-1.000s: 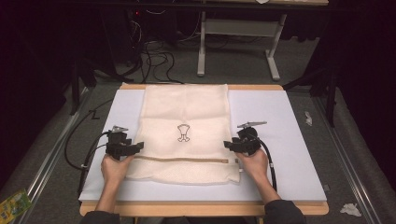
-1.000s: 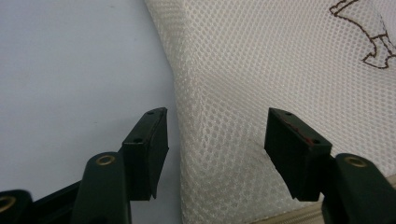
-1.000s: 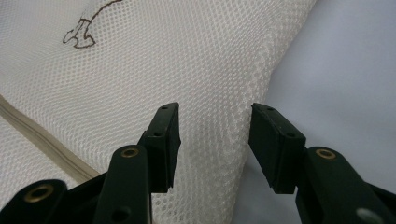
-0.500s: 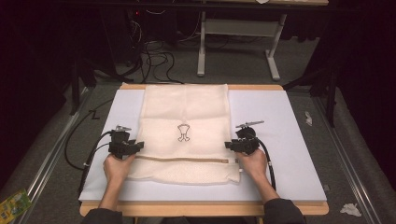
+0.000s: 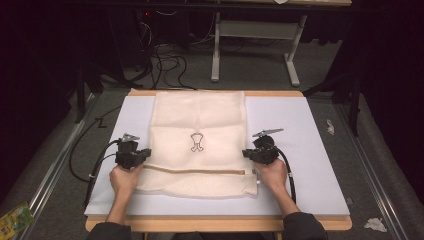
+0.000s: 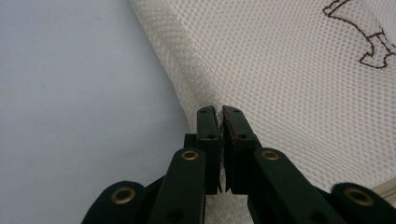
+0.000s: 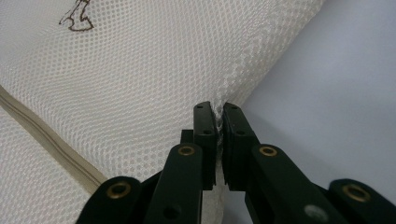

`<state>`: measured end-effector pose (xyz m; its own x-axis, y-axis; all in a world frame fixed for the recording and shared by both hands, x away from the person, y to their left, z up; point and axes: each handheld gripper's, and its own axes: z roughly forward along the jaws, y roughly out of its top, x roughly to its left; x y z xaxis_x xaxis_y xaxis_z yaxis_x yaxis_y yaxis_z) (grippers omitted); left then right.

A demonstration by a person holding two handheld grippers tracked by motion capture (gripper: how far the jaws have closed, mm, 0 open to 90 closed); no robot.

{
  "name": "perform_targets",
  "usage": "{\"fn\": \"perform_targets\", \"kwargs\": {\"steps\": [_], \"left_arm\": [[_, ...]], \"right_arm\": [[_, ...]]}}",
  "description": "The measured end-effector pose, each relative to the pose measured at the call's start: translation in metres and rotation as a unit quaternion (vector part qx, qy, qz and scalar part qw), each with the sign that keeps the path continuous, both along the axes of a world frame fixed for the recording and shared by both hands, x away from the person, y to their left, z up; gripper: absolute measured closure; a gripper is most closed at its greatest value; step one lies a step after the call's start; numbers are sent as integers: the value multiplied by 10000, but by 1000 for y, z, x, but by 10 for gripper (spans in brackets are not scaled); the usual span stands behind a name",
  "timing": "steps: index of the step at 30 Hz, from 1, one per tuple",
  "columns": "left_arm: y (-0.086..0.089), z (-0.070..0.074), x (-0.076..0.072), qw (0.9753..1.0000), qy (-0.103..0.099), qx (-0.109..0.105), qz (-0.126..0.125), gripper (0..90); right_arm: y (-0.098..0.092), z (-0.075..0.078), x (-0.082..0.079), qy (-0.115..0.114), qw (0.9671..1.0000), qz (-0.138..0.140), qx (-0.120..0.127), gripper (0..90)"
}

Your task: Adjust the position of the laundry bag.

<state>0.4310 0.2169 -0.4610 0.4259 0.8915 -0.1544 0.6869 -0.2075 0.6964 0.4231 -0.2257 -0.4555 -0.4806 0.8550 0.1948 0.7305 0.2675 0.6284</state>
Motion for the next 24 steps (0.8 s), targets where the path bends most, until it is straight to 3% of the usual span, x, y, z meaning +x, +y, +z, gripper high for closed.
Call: {"fn": "perform_targets", "kwargs": {"steps": [4, 24], "left_arm": [[0, 2, -1, 9999, -46, -117, -38, 866], [-12, 11, -2, 9993, -205, -254, -186, 867]], "right_arm": [[-3, 4, -2, -96, 9999, -28, 18, 871], [-23, 10, -8, -259, 9995, -152, 134, 872]]}}
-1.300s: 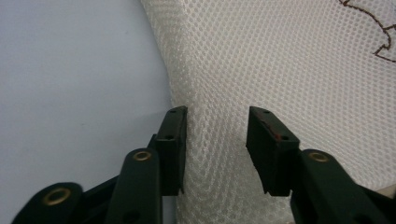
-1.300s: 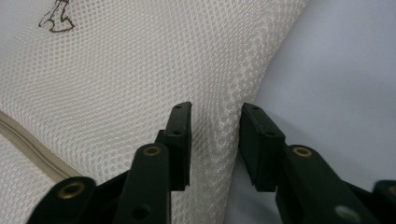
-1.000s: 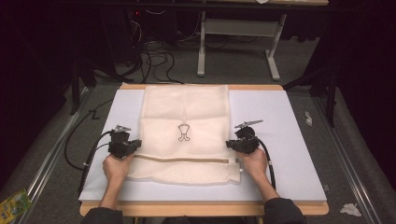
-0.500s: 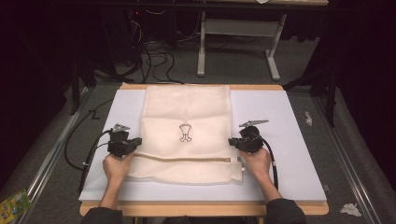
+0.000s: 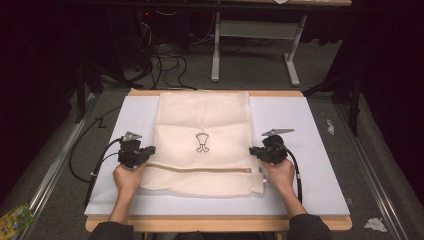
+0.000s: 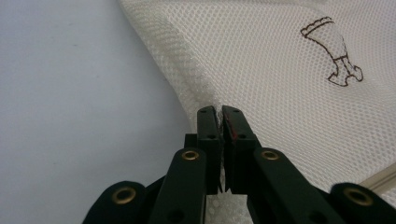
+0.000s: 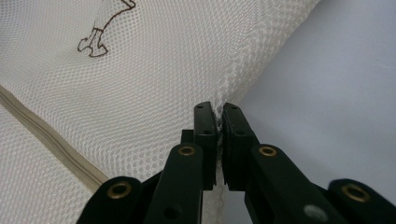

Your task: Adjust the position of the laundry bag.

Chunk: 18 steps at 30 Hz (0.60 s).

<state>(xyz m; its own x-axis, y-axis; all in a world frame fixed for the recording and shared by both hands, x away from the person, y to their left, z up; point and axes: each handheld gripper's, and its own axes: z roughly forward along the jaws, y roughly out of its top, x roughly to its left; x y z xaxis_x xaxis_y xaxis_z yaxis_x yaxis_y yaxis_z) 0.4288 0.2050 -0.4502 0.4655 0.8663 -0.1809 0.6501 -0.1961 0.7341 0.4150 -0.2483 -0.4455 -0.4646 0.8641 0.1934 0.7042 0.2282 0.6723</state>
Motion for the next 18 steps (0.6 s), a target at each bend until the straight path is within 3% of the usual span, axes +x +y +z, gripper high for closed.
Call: {"fn": "perform_targets", "kwargs": {"steps": [18], "left_arm": [[-20, 7, -2, 9995, -196, -99, -227, 866]], "right_arm": [[-25, 8, -11, -184, 9997, -130, 40, 871]]}}
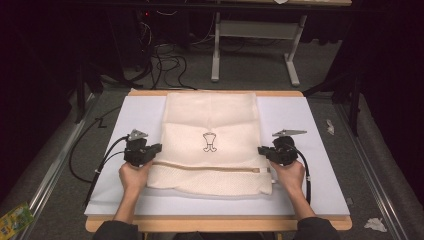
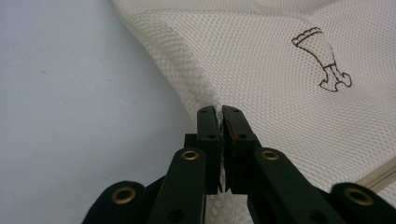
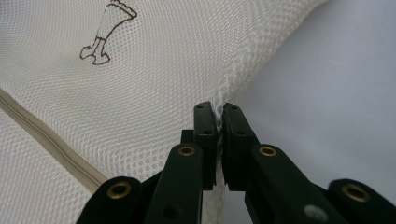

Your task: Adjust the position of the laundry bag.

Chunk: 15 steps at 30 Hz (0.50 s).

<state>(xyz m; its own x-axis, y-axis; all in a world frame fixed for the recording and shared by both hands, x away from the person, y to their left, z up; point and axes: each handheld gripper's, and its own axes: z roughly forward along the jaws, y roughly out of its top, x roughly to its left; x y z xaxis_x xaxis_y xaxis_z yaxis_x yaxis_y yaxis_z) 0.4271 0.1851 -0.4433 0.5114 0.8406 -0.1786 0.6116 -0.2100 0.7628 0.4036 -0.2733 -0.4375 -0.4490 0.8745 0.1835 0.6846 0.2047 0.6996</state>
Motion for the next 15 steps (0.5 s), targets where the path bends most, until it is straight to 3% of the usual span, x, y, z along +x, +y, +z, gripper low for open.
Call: {"fn": "perform_targets", "kwargs": {"steps": [15], "left_arm": [[-22, -2, -2, 9997, 8, -106, -221, 865]], "right_arm": [[-27, -3, -12, -7, 9998, -205, 81, 870]]}}
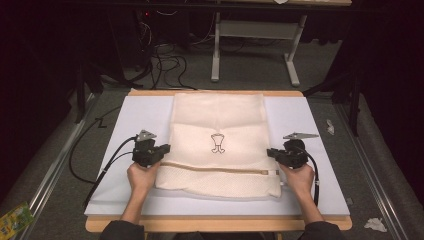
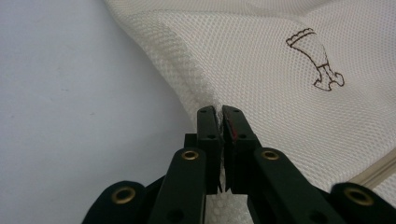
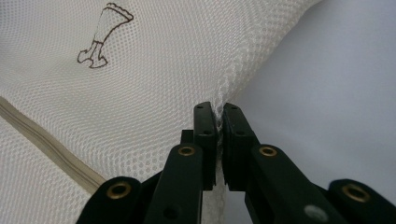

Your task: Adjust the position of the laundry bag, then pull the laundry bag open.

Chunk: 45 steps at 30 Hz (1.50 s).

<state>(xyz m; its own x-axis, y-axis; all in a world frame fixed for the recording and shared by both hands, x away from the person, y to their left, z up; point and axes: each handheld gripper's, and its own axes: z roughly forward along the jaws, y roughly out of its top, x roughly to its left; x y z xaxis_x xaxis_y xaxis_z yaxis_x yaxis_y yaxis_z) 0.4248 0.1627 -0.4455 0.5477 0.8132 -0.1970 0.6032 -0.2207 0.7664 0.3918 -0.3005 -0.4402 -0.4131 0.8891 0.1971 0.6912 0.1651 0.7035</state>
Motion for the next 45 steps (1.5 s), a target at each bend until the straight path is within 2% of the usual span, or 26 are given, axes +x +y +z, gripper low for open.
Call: {"fn": "perform_targets", "kwargs": {"steps": [2, 5, 6, 8, 13, 20, 24, 35, 45], "left_arm": [[-3, -1, -1, 10000, 4, 12, -15, 865], [-13, 0, -3, 9996, -94, 265, -80, 863], [-16, 1, -3, 9994, -120, 320, -114, 863], [-21, 1, -3, 9993, -128, 326, -137, 862], [-28, 0, -7, 9992, -154, 313, -188, 862], [-30, 0, -13, 9990, -146, 330, -265, 857], [-30, -1, -14, 9987, -137, 399, -280, 854], [-32, -6, -16, 9977, -156, 583, -297, 843], [-31, -5, -22, 9965, -317, 720, -298, 803]], "right_arm": [[-4, -1, -2, 2, 10000, -35, 29, 870], [-7, 0, -5, -21, 10000, -65, 0, 870], [-9, 0, -6, -77, 9999, -80, -78, 870], [-12, 1, -9, -90, 9998, -113, -150, 870], [-21, 1, -12, -94, 9997, -162, -139, 869], [-29, -3, -17, -56, 9997, -201, -110, 862], [-28, -7, -17, -1, 9997, -196, -157, 859], [-26, -10, -19, -29, 9996, -196, -192, 844], [-28, -15, -22, -13, 9997, -178, -177, 798]]}}
